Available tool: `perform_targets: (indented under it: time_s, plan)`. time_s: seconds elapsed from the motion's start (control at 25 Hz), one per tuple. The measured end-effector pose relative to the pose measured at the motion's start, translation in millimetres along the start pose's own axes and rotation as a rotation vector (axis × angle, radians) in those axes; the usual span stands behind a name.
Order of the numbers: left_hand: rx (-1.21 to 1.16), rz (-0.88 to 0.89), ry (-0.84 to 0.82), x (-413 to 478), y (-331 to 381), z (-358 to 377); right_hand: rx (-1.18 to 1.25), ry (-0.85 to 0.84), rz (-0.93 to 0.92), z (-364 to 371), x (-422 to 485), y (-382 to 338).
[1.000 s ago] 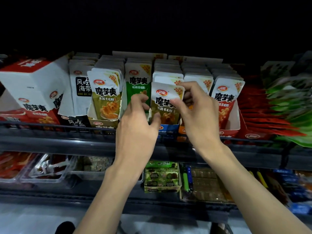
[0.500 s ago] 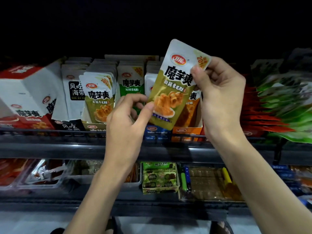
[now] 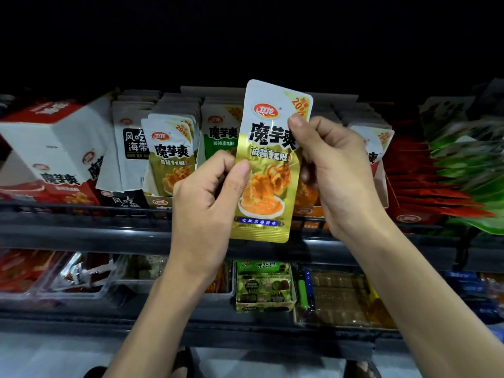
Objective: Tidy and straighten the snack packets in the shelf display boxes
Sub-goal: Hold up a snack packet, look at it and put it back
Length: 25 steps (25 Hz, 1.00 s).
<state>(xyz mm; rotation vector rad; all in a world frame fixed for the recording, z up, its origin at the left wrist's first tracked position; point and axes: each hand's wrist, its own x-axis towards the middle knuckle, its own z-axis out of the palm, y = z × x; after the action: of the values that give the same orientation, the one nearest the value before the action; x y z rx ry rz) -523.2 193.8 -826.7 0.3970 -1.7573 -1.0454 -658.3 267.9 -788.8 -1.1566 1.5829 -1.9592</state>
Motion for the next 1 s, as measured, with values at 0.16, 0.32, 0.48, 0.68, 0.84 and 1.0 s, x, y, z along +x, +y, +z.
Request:
perform_targets:
  time_s: [0.16,0.32,0.48,0.68,0.84,1.0]
  plan:
    - [0.056,-0.022,0.064,2,-2,-10,-0.007,-0.077,0.038,9,0,1]
    - [0.093,-0.069,0.131,2,-6,-23,0.003,-0.111,0.092,23,1,3]
    - [0.155,-0.086,0.171,2,-5,-35,0.052,-0.109,0.115,38,1,4]
    - [0.26,-0.103,0.364,4,-4,-55,-0.006,-0.088,-0.005,66,5,5]
    - [0.429,-0.243,0.503,8,-10,-76,-0.039,0.021,-0.199,81,16,4]
    - [0.812,-0.446,0.242,6,-16,-81,-0.151,0.057,-0.32,103,26,18]
